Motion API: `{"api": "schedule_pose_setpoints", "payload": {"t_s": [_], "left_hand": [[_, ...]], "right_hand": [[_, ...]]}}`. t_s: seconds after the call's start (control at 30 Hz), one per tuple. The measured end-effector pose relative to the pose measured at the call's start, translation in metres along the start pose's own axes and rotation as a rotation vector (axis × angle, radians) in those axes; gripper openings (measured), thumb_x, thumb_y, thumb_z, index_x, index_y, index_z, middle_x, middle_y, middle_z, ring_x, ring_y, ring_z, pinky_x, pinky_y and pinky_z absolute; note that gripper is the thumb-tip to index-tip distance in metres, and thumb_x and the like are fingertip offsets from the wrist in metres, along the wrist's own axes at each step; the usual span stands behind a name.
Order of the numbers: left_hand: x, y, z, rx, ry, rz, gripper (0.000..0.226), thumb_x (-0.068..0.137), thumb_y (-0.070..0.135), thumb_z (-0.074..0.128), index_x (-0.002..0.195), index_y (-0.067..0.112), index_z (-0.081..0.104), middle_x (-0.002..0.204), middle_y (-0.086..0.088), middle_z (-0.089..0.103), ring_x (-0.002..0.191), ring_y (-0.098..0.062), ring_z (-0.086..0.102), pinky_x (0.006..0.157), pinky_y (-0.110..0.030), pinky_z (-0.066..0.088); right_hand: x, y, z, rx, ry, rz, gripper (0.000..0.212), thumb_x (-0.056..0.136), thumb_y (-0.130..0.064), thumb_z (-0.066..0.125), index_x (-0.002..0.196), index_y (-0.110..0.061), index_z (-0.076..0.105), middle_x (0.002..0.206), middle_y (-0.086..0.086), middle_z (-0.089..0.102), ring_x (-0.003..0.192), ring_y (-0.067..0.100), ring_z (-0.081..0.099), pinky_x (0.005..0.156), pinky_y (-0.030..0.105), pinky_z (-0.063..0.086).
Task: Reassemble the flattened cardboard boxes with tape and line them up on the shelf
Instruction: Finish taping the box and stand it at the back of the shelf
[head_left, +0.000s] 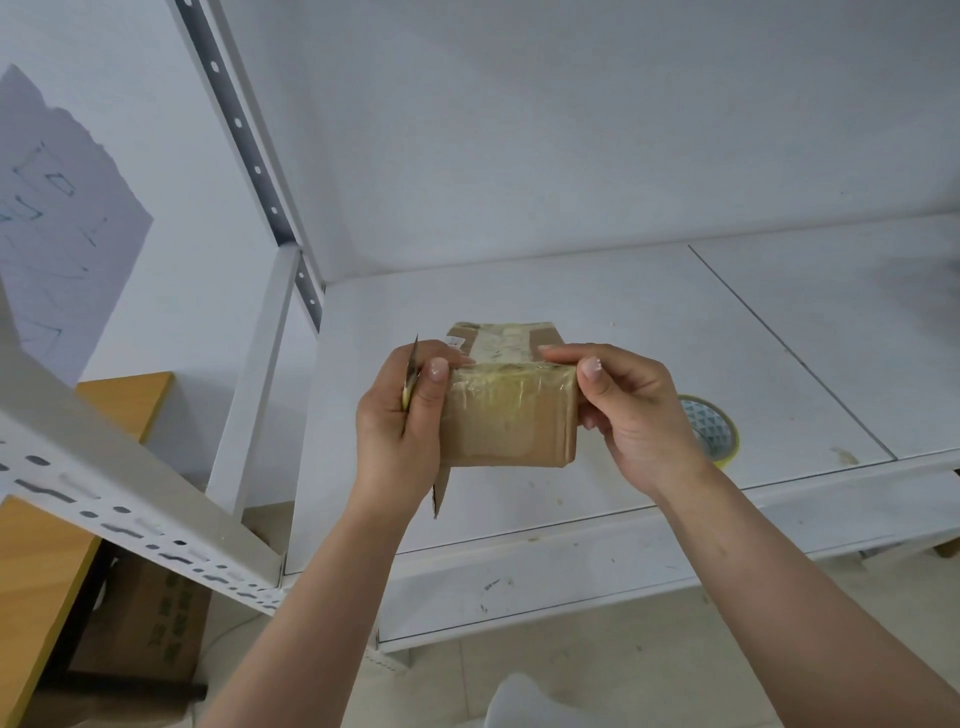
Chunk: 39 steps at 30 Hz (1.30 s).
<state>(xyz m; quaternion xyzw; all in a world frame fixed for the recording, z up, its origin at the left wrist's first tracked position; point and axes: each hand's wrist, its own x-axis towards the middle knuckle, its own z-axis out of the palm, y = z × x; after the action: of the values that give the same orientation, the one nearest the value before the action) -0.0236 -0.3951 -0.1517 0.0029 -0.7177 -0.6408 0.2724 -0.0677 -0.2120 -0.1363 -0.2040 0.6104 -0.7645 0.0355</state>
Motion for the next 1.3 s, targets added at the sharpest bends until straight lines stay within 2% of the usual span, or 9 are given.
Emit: {"api": "schedule_pose_setpoints", "payload": {"t_s": [0.4, 0.6, 0.77, 0.83, 0.93, 1.03, 1.1, 1.2, 1.3], "left_hand": [[0.005, -0.013, 0.002, 0.023, -0.073, 0.133, 0.016, 0.096, 0.027, 0.048, 0.094, 0.027, 0.064, 0.104, 0.005, 0.066, 0.105, -0.013, 0.061, 0.091, -0.023, 0.046], [-0.006, -0.056, -0.013, 0.205, -0.205, 0.027, 0.029, 0.093, 0.005, 0.061, 0.095, 0.031, 0.072, 0.119, 0.011, 0.06, 0.109, 0.001, 0.059, 0.084, -0.008, 0.044], [-0.013, -0.066, -0.027, 0.333, -0.21, -0.06, 0.03, 0.091, 0.019, 0.068, 0.096, 0.048, 0.072, 0.126, 0.023, 0.055, 0.089, 0.006, 0.061, 0.072, -0.006, 0.043], [-0.012, -0.06, -0.024, 0.38, -0.176, -0.094, 0.019, 0.085, 0.034, 0.073, 0.091, 0.052, 0.071, 0.124, 0.028, 0.053, 0.08, 0.008, 0.059, 0.065, -0.006, 0.041], [-0.016, -0.054, -0.013, 0.4, -0.13, -0.188, 0.023, 0.069, 0.063, 0.069, 0.087, 0.049, 0.065, 0.117, 0.028, 0.055, 0.094, -0.001, 0.062, 0.075, -0.02, 0.051], [-0.019, -0.056, -0.005, 0.356, -0.122, -0.265, 0.019, 0.075, 0.049, 0.074, 0.087, 0.043, 0.06, 0.107, 0.019, 0.06, 0.08, -0.024, 0.065, 0.075, -0.047, 0.056], [-0.019, -0.059, -0.005, 0.345, -0.121, -0.273, 0.019, 0.081, 0.037, 0.076, 0.089, 0.043, 0.059, 0.104, 0.016, 0.064, 0.074, -0.027, 0.063, 0.073, -0.046, 0.055], [-0.016, -0.057, -0.012, 0.389, -0.114, -0.237, 0.02, 0.086, 0.033, 0.071, 0.095, 0.045, 0.058, 0.104, 0.025, 0.065, 0.07, -0.022, 0.056, 0.064, -0.03, 0.05], [-0.005, -0.059, -0.02, 0.529, -0.017, -0.233, 0.025, 0.086, 0.036, 0.07, 0.104, 0.046, 0.057, 0.112, 0.024, 0.057, 0.074, -0.007, 0.054, 0.063, -0.019, 0.042]], "right_hand": [[0.008, 0.012, -0.008, -0.093, 0.025, -0.043, 0.039, 0.073, -0.07, 0.065, 0.079, -0.033, 0.078, 0.072, -0.007, 0.066, 0.06, 0.006, 0.049, 0.056, 0.016, 0.041], [-0.007, 0.039, -0.019, -0.433, -0.107, 0.069, 0.015, 0.075, -0.031, 0.073, 0.08, -0.017, 0.073, 0.079, 0.032, 0.064, 0.064, 0.019, 0.046, 0.06, 0.029, 0.038], [0.0, 0.055, -0.032, -0.525, 0.019, 0.135, 0.019, 0.087, -0.036, 0.066, 0.09, -0.019, 0.074, 0.064, 0.003, 0.058, 0.057, 0.007, 0.048, 0.057, 0.021, 0.041], [0.018, 0.059, -0.037, -0.725, 0.143, 0.074, 0.016, 0.09, -0.027, 0.068, 0.105, -0.022, 0.068, 0.087, -0.005, 0.059, 0.079, 0.01, 0.054, 0.072, 0.027, 0.044], [0.045, 0.062, -0.045, -0.898, 0.155, 0.183, 0.054, 0.092, -0.03, 0.065, 0.141, -0.017, 0.045, 0.143, 0.011, 0.038, 0.133, 0.024, 0.036, 0.109, 0.038, 0.034], [0.065, 0.062, -0.049, -0.817, 0.053, 0.329, 0.07, 0.097, -0.038, 0.056, 0.154, -0.025, 0.019, 0.164, 0.003, -0.001, 0.15, 0.02, 0.003, 0.121, 0.039, 0.013], [0.075, 0.062, -0.054, -0.778, 0.013, 0.371, 0.071, 0.099, -0.039, 0.051, 0.156, -0.027, 0.011, 0.164, -0.002, -0.009, 0.151, 0.016, -0.001, 0.121, 0.037, 0.009], [0.081, 0.06, -0.06, -0.75, 0.017, 0.431, 0.069, 0.098, -0.035, 0.055, 0.155, -0.02, 0.018, 0.161, 0.005, 0.019, 0.147, 0.021, 0.023, 0.118, 0.035, 0.022], [0.075, 0.061, -0.059, -0.825, 0.112, 0.441, 0.069, 0.09, -0.038, 0.067, 0.148, -0.018, 0.034, 0.127, 0.007, 0.055, 0.122, 0.025, 0.052, 0.095, 0.028, 0.036]]}}
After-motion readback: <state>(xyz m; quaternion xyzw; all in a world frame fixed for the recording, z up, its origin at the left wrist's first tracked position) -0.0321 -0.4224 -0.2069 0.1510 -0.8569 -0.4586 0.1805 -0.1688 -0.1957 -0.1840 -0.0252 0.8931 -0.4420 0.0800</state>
